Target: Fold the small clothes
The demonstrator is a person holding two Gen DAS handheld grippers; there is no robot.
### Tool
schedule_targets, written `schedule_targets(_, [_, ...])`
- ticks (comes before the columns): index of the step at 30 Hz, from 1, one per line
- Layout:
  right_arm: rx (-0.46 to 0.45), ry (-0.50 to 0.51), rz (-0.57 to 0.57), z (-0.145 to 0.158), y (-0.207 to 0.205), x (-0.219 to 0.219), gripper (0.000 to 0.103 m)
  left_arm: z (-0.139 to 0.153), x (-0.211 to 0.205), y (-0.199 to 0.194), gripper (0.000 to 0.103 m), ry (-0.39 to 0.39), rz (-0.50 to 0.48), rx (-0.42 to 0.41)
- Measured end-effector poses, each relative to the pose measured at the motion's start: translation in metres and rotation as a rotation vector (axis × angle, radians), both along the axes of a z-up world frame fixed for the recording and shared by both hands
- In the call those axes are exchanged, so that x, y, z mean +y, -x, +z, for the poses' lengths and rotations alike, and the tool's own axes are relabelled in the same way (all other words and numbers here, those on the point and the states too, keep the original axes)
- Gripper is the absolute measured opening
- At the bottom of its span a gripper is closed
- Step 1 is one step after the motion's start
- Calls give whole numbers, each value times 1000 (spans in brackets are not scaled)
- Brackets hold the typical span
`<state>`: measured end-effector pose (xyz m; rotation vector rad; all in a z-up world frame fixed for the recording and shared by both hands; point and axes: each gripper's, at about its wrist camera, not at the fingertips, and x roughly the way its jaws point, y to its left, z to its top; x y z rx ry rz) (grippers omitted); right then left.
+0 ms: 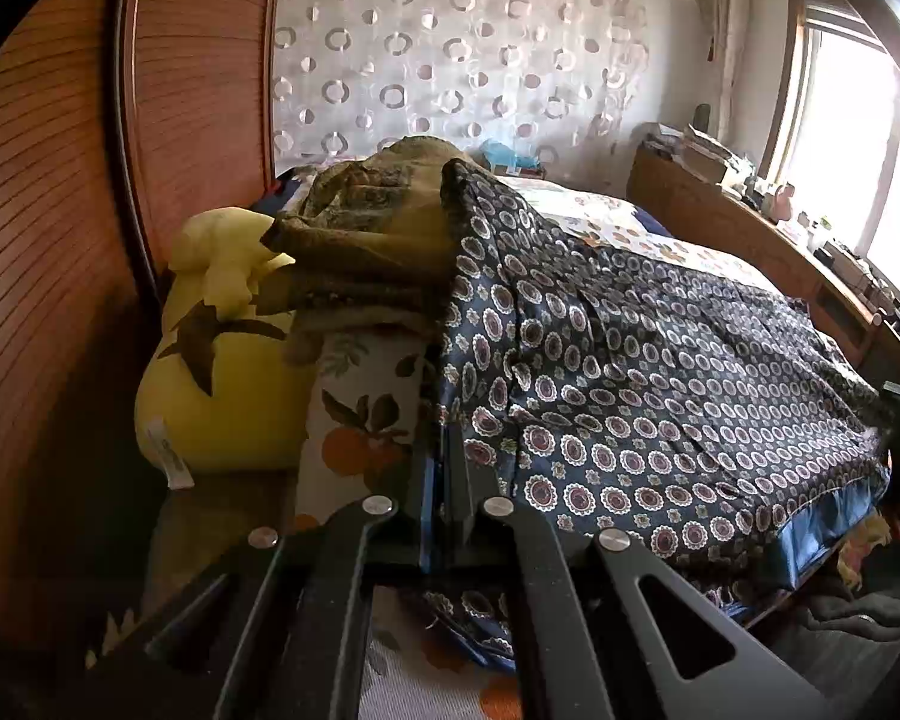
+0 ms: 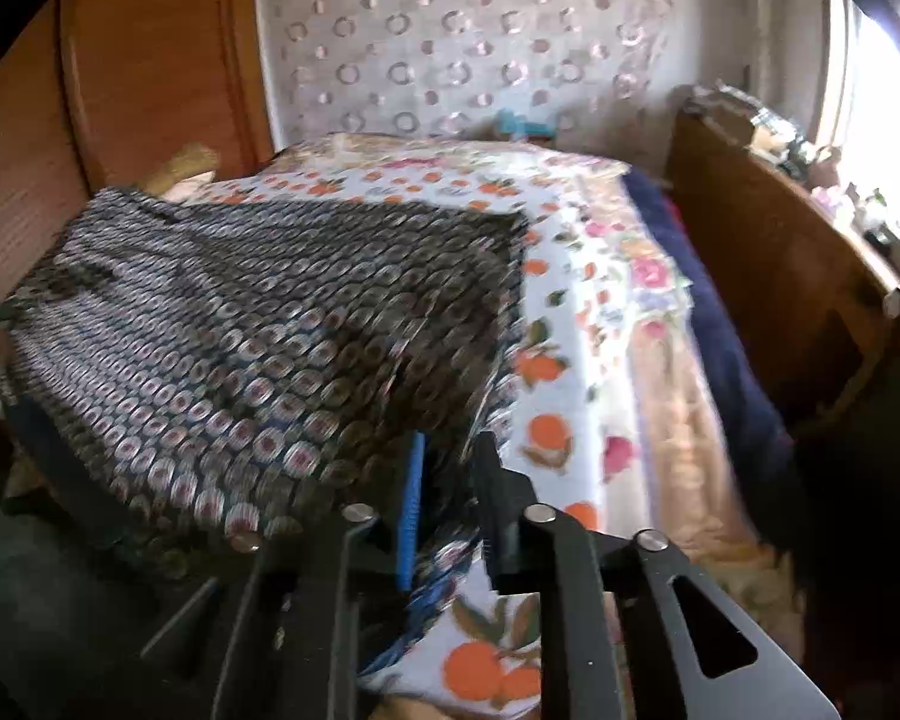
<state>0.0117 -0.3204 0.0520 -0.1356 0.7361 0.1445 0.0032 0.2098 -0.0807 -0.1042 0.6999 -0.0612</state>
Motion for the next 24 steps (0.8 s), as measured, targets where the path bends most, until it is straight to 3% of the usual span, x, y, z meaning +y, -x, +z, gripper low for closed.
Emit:
schedule_targets(1, [-9,9,-7,4,-3,1,31,1,-1,1,2,-2,-1,-2])
schedule_targets(3, [-32,22,-13,11,-7,4,53,3,-3,3,2,-7,-3,-10])
schedule_targets(5, [-58,40,-6,19,-11,12,55,7,-4,5,3,-16,0,-21])
schedule_targets(6, [-65,43,1,19,-11,15,56,8,-5,6,8,-24,2,-29])
schedule_targets(9, [-73,30,27,17,-17,31,60,11,-6,9,40,-34,5,-50])
schedule_targets(13, [-46,7,64,2,-31,48,60,8,-4,8,62,-22,6,-35])
schedule_targets(24, [17,-18,68,-40,-60,53,60,-30,-3,11,62,-1,45,70])
